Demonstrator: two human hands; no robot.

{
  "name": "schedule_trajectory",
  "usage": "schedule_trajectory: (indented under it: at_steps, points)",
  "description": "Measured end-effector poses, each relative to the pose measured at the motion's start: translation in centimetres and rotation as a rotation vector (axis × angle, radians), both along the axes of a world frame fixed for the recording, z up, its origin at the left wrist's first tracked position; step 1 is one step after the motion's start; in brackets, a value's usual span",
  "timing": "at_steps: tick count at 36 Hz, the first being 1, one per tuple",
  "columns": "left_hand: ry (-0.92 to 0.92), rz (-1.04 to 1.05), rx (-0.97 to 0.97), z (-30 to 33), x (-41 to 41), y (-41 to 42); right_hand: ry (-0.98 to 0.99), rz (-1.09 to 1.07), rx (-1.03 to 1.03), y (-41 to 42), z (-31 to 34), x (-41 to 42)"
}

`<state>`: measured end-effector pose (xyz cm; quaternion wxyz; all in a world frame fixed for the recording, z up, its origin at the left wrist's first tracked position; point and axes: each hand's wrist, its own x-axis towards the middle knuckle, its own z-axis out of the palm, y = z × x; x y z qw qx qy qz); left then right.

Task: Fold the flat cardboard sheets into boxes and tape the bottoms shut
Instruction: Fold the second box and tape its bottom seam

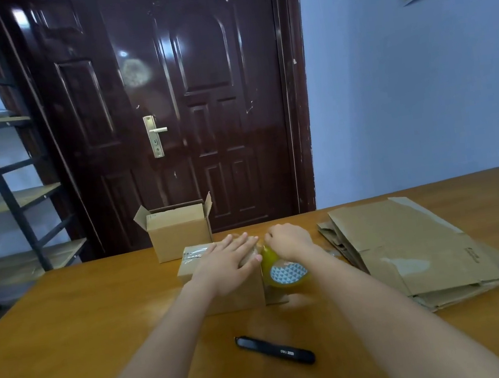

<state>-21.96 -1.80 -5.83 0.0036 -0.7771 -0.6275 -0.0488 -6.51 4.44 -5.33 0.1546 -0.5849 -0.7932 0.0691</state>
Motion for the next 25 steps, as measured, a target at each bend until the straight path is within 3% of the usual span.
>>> schedule_trajectory:
  at_steps: [11,14,20,25]
  points:
    - [-0.016,0.016,-0.009,0.2,0.1,-0.2,-0.319,0.017,-0.019,-0.6,0.9,-1.7]
    - [-0.009,0.022,-0.012,0.2,0.2,-0.1,-0.240,0.052,0.001,-0.2,0.8,-0.8]
    - [0.031,0.029,-0.028,0.4,0.4,-0.2,0.176,0.080,0.232,-0.5,0.8,0.5]
    - [0.047,0.046,-0.069,0.4,0.3,0.0,0.203,0.143,0.499,-3.1,1.5,1.4]
